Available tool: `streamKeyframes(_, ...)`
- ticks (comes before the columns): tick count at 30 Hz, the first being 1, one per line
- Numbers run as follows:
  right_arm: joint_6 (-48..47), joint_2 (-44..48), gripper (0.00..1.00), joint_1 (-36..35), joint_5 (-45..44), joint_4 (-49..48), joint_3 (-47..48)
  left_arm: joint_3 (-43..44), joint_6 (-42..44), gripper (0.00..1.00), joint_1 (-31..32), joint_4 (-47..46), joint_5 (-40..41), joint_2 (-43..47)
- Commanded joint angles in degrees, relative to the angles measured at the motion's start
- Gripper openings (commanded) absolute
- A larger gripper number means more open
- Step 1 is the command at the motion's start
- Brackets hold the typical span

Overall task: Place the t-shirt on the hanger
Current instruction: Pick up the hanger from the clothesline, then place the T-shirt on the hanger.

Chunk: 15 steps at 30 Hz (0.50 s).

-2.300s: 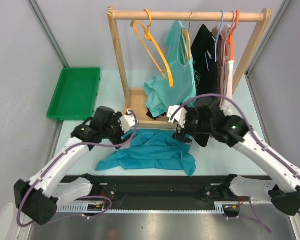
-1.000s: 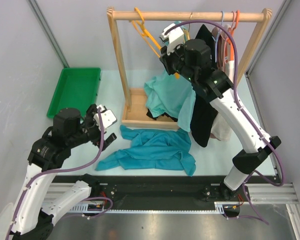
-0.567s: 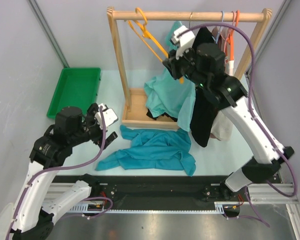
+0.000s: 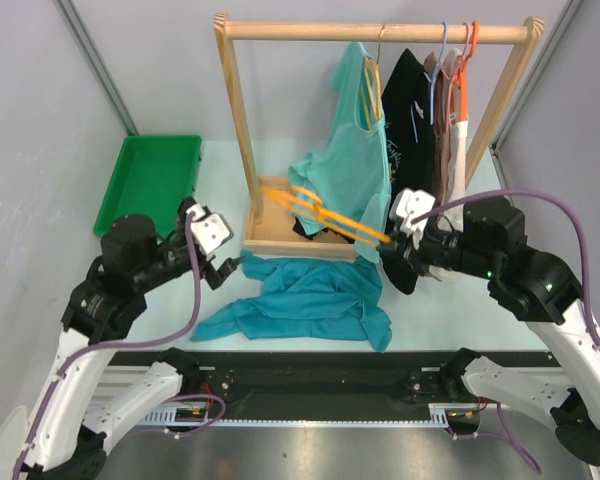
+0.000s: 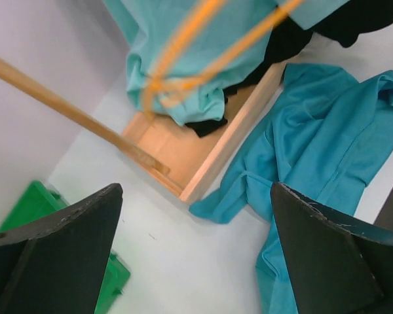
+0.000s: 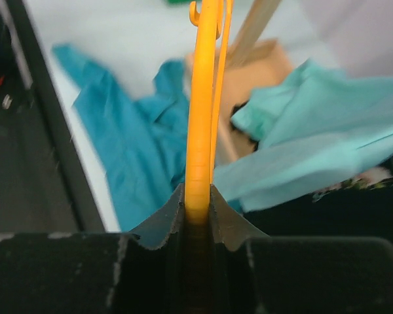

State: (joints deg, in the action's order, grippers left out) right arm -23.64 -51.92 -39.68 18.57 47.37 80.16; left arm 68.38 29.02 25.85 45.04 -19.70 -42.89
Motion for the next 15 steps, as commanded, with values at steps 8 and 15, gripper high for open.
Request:
streamKeyframes(8,-8.79,2.70,0.00,0.48,18.51,15.02,-0.36,-11.77,14.41,1.00,0.52,-4.60,-15.88,2.99)
streamKeyframes(15,-8.88,2.35,0.00,0.74,24.23,14.59,-1.14,-12.48,13.70,0.70,5.79,-2.06,-17.91,-1.31)
